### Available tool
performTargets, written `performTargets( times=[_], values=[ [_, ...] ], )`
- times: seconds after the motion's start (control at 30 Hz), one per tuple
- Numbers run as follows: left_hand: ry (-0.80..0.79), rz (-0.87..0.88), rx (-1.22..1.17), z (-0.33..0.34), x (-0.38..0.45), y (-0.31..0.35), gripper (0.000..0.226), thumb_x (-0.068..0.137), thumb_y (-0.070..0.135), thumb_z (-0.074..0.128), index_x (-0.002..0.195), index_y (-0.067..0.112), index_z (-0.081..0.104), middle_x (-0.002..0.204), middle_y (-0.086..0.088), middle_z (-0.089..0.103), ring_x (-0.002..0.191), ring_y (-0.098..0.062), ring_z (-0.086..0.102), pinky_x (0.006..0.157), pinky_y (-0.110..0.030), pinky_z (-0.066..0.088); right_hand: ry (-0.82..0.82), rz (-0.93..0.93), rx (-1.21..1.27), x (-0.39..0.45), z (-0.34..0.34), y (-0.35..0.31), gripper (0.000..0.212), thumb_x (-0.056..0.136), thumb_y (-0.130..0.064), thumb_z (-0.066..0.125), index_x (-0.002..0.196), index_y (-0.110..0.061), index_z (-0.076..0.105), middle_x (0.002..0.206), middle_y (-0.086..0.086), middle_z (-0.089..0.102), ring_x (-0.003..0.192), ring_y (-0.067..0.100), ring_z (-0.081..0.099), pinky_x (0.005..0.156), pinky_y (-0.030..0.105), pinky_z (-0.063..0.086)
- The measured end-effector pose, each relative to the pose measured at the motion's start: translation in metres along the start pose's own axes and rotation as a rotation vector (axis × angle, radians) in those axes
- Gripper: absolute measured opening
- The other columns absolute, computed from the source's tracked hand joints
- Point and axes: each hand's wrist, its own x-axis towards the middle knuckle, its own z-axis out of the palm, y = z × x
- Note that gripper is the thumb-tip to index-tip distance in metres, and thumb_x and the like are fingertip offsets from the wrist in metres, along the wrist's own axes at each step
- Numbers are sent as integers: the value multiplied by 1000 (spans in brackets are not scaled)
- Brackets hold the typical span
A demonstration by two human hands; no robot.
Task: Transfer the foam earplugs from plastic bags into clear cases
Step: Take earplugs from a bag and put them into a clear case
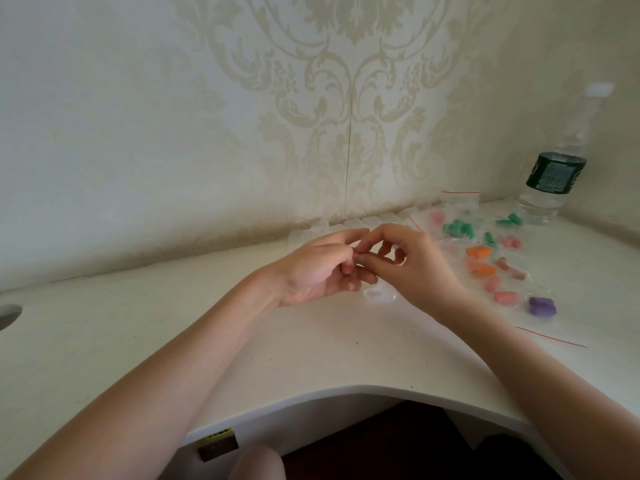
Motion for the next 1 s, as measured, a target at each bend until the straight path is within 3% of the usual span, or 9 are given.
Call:
performTargets(
  times=[0.1, 0.23, 0.3, 0.4, 0.53, 0.7, 0.83, 0.9, 1.0],
  values=[
    [-27, -11, -77, 1, -1, 3, 63, 85, -14, 22, 144, 8, 33, 85, -9, 63, 75, -20, 67, 58, -23, 50, 11, 45, 37, 0, -1, -1, 18, 81, -9, 72, 72, -24, 65, 77, -13, 62, 71, -3, 52, 61, 8, 38],
    [42, -6, -104, -2, -5, 10, 44, 95, -5, 28, 135, 10, 41, 84, -4, 71, 71, -17, 68, 53, -21, 50, 31, 171, 235, 3, -10, -1, 6, 86, -9, 66, 83, -7, 61, 85, -1, 75, 82, 1, 67, 73, 19, 47],
    [139, 2, -61, -3, -5, 7, 32, 99, 3, 37, 129, 11, 44, 88, -10, 72, 58, -14, 61, 46, -21, 44, 74, 247, 295, 5, -13, 1, 6, 87, -10, 64, 88, -6, 60, 83, -1, 75, 66, -3, 63, 61, 12, 43],
    [252, 74, 205, -7, -4, 0, 18, 99, 18, 48, 114, 7, 47, 63, -2, 64, 43, -11, 40, 42, -21, 31, 83, 331, 312, 9, -18, 6, 11, 87, -13, 66, 97, -11, 63, 78, -1, 74, 65, 1, 58, 58, 11, 43],
    [297, 170, 492, -8, -4, -3, 20, 98, 27, 49, 83, 15, 46, 48, 10, 41, 41, -8, 28, 40, -17, 23, -31, 356, 201, 9, -25, 10, 10, 87, -18, 68, 94, -12, 72, 75, -2, 72, 63, 2, 55, 61, 13, 46],
    [222, 241, 712, -7, -5, -4, 24, 97, 23, 51, 80, 15, 65, 48, 13, 39, 47, -7, 34, 50, -22, 29, -225, 294, 76, 5, -35, 7, 10, 83, -18, 72, 90, -11, 71, 81, 0, 74, 69, 4, 58, 64, 17, 48],
    [164, 167, 770, -6, -6, -6, 20, 94, 24, 56, 79, 23, 69, 54, 9, 39, 54, -9, 34, 59, -28, 28, -378, 278, -96, 4, -39, 9, 8, 78, -19, 78, 83, -15, 72, 59, -12, 65, 52, -2, 49, 53, 10, 36],
    [141, 143, 812, -4, -5, -8, 17, 93, 27, 58, 82, 24, 70, 61, 5, 45, 55, -7, 34, 58, -27, 28, -424, 277, -168, 3, -39, 12, 10, 74, -27, 79, 78, -22, 72, 62, -7, 66, 57, 11, 52, 61, 21, 40],
    [113, 119, 858, -1, -5, -11, 14, 93, 27, 59, 90, 20, 71, 58, 14, 47, 51, -1, 36, 53, -16, 29, -464, 248, -198, 3, -37, 13, 18, 66, -38, 79, 76, -26, 71, 85, 11, 72, 80, 37, 61, 79, 52, 49]
  ],
)
